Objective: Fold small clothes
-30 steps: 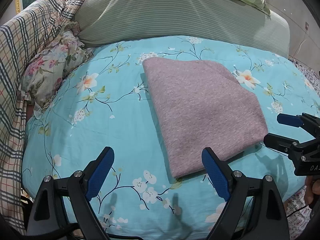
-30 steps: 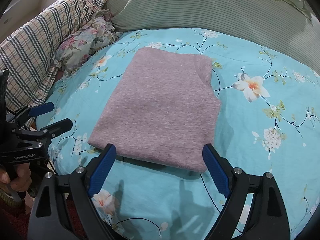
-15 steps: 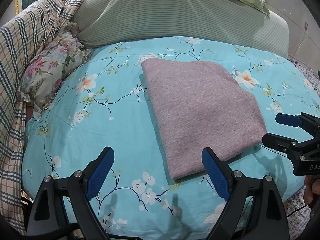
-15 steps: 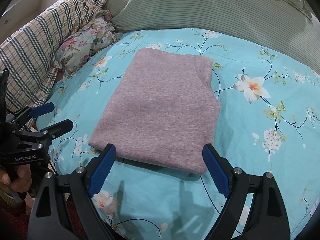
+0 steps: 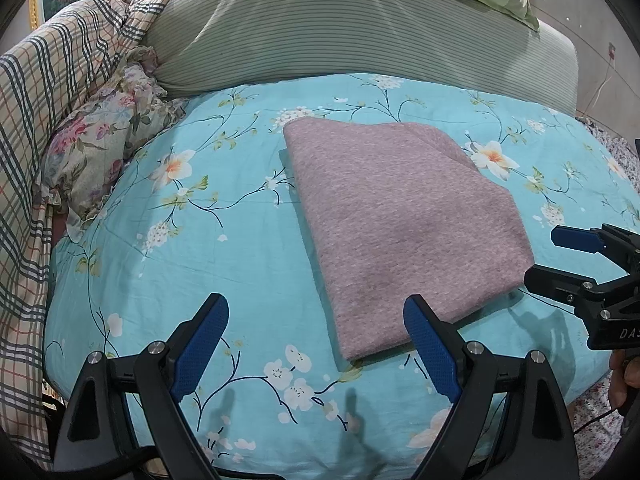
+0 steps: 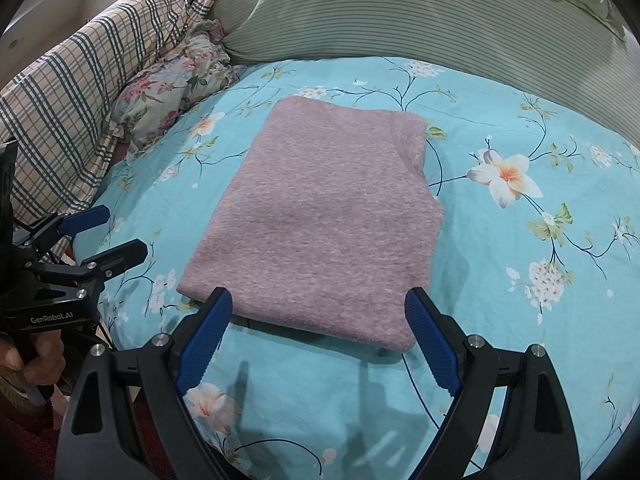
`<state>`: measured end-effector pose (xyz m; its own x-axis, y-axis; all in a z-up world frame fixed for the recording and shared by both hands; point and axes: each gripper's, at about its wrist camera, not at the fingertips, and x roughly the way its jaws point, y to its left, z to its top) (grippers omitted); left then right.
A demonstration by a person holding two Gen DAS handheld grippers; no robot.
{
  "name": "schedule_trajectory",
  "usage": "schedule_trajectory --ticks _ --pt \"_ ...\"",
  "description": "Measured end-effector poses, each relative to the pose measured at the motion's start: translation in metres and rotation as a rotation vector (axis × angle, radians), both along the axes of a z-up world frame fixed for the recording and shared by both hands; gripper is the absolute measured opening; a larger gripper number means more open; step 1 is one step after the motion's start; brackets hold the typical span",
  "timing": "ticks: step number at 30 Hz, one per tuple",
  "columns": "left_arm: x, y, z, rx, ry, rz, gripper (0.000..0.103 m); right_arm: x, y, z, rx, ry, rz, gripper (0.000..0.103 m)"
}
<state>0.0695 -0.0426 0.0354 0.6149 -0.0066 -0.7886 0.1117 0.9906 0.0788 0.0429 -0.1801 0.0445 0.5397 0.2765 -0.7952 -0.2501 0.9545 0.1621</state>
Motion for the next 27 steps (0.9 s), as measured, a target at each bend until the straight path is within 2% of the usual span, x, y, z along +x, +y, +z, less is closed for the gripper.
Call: schedule_trajectory --ticks 19,27 --pt "0.007 0.005 -0.003 -0.003 0.004 -0.006 0.09 0.009 -0.004 -0.003 0.004 0.003 0.0 0.088" --pt "0.022 0.007 -0.007 0.008 -0.007 0.02 0.09 0.027 -0.011 -0.006 0.008 0.007 -0.013 0.088"
